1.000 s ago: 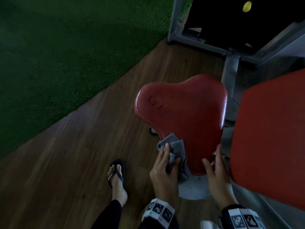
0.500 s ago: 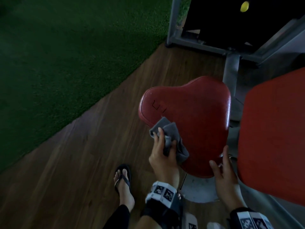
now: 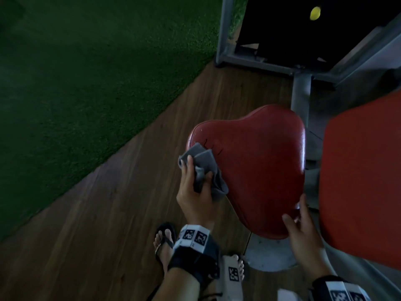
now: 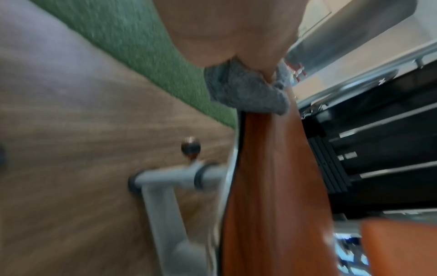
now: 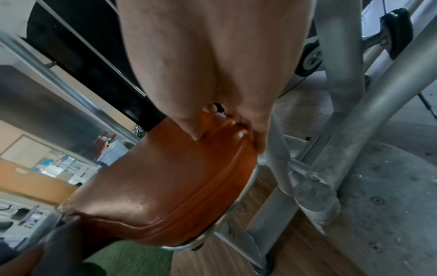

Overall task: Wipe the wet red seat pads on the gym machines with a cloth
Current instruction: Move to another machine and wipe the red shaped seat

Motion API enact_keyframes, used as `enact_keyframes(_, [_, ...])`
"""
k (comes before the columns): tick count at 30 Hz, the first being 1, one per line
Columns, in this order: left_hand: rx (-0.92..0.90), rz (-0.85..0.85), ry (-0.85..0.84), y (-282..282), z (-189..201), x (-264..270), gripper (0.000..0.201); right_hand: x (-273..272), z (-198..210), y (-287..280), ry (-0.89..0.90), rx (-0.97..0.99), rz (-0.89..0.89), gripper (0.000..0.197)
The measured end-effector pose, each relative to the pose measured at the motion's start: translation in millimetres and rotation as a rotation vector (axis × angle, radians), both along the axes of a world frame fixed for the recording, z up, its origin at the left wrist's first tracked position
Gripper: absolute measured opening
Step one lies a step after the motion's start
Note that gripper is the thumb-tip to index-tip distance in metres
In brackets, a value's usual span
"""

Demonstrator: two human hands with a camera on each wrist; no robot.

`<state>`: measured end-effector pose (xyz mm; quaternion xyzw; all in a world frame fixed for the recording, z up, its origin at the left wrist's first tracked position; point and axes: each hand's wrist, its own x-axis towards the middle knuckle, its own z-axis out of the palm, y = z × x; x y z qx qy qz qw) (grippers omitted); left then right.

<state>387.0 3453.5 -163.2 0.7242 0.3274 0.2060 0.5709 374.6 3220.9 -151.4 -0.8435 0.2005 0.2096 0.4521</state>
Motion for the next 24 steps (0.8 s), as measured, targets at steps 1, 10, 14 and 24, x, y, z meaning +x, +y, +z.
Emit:
enact_keyframes(1, [-0.024, -0.024, -0.005, 10.9, 2.3, 3.5, 0.064, 2.5, 1.3, 3.2, 0.012, 0.006, -0.032, 0.071])
enact_keyframes(10, [-0.099, -0.500, 0.150, 97.9, 10.7, 44.8, 0.055, 29.0, 4.3, 49.0, 0.024, -0.063, -0.310, 0.093])
enact_keyframes(14, [-0.097, -0.675, 0.217, 122.0, 20.6, 85.7, 0.046, 26.5, 2.0, 55.3, 0.073, -0.104, -0.326, 0.095])
enact_keyframes(24, [-0.042, -0.738, 0.234, 117.4, 41.3, 83.3, 0.040, 28.5, 8.2, 60.8, 0.127, -0.226, -0.279, 0.095])
